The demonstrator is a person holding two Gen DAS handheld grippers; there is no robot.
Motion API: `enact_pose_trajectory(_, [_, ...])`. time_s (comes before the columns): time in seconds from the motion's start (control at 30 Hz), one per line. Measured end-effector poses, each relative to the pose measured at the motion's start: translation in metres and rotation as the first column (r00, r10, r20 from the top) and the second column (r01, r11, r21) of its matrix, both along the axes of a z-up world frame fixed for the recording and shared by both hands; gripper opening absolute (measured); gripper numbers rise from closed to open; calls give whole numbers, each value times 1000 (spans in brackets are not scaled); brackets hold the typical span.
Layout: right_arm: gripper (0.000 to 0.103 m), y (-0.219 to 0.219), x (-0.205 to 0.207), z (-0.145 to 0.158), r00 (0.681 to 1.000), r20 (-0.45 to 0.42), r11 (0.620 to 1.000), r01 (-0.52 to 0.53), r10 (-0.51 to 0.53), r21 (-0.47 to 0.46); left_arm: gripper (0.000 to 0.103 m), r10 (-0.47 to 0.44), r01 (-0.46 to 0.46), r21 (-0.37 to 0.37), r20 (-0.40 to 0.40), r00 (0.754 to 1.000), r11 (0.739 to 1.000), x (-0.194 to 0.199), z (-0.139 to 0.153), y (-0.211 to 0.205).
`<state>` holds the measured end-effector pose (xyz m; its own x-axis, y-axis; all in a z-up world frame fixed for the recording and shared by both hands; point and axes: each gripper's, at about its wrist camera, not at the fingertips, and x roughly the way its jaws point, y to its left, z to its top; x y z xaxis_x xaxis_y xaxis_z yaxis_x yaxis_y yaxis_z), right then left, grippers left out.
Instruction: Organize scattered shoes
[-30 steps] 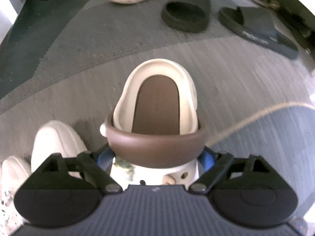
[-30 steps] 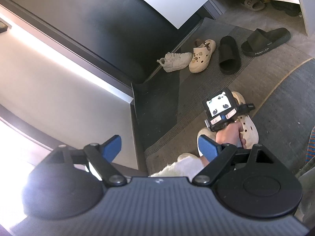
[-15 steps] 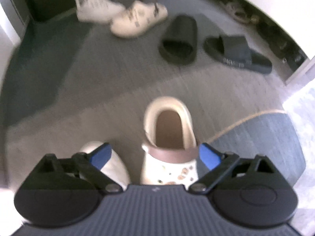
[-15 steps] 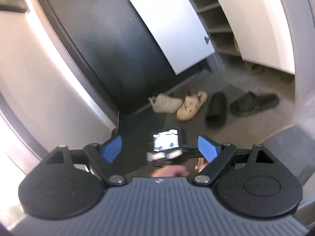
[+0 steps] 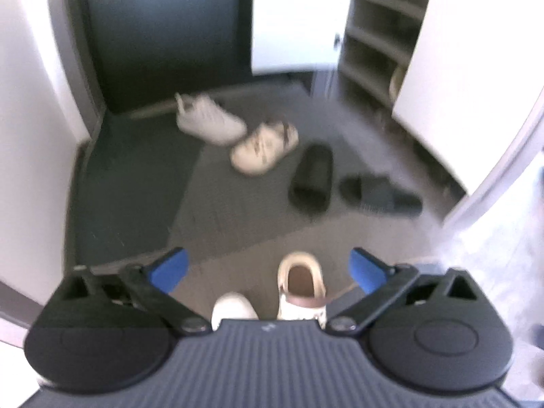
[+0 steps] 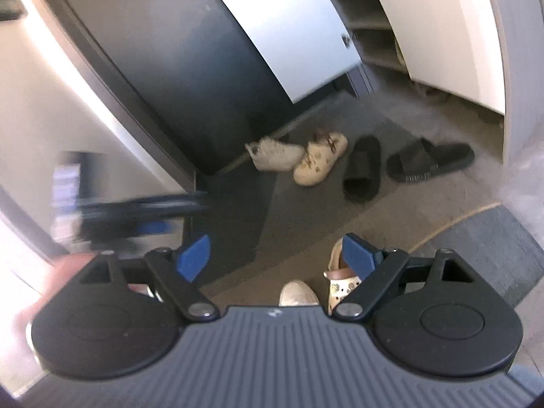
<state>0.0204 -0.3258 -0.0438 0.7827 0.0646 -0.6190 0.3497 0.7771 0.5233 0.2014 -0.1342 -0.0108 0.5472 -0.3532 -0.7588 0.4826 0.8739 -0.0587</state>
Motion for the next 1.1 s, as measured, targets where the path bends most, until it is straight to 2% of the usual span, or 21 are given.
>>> enact_pose_trajectory(0.03, [87,-4,13,-4,998,-50,1000,-23,23,-3,103,4,-4,-21,13,1000,1000,-5,11,6])
enact_pose_trajectory(0.07, [87,-7,34,-10,989,-132,996,-77,71,-45,103,4,-3,-54,26,1000,999,-11,24,14])
enact_pose_trajectory(0.13, [87,-2,68,-20,953,-251,956,-222,172,-190,103,-1,6,-109,42,999,994,-22,43,27])
enact_pose_trajectory(0.17, [87,7,78,-27,926,-288,915,-317,243,-250,103,-8,13,-123,42,999,992,-26,47,30])
enact_pose_trajectory(0.2, [87,21,98,-40,851,-372,794,-497,369,-350,103,-14,19,-134,43,999,991,-30,50,33])
enact_pose_trajectory(0.23, [87,33,104,-51,792,-429,688,-599,434,-410,103,-19,25,-145,44,999,989,-35,54,38])
enact_pose_trajectory(0.27, [87,50,112,-70,692,-520,500,-722,501,-478,103,-21,27,-151,43,999,988,-37,57,42])
enact_pose_trajectory(0.3, [87,61,117,-87,605,-588,352,-794,537,-495,103,-23,29,-161,38,999,987,-39,59,46])
enact_pose_trajectory(0.4, [87,78,131,-135,382,-683,57,-893,622,-447,103,-39,43,-239,20,999,970,-45,63,70])
enact_pose_trajectory(0.47, [87,88,137,-166,277,-720,-89,-901,636,-425,103,-14,22,-239,33,999,971,-47,61,88])
enact_pose_trajectory(0.5, [87,91,140,-178,249,-736,-133,-898,630,-418,103,-1,11,-235,41,999,972,-47,59,92])
enact_pose_trajectory(0.53, [87,95,145,-196,208,-757,-189,-896,619,-401,103,42,-27,-218,64,997,976,-45,54,101])
enact_pose_trajectory(0.57, [87,98,152,-220,150,-788,-263,-892,597,-369,103,60,-44,-210,72,996,977,-44,51,105])
enact_pose_trajectory(0.63, [87,99,155,-251,61,-833,-387,-866,550,-318,103,129,-115,-172,72,989,978,-31,39,110])
enact_pose_trajectory(0.67, [87,98,157,-267,22,-856,-448,-845,517,-293,103,149,-137,-159,65,987,978,-26,33,111])
enact_pose_trajectory(0.73, [87,94,162,-299,-28,-904,-568,-786,426,-243,103,185,-180,-126,35,982,976,-14,16,106])
enact_pose_trajectory(0.77, [87,92,166,-314,-46,-922,-612,-760,385,-218,103,203,-201,-107,11,979,974,-9,6,104])
enact_pose_trajectory(0.87, [87,86,180,-338,-82,-934,-668,-721,348,-186,103,216,-222,-83,-70,974,972,5,-14,98])
enact_pose_trajectory(1.0, [87,83,181,-357,-152,-939,-775,-612,308,-155,103,192,-197,-64,-77,978,978,9,-20,93])
enact_pose_trajectory(1.03, [87,84,183,-362,-157,-939,-781,-606,306,-153,103,186,-189,-51,-61,981,981,10,-20,90])
enact_pose_trajectory(1.1, [87,88,189,-369,-142,-932,-753,-635,335,-174,103,194,-196,-39,-45,980,980,9,-21,89])
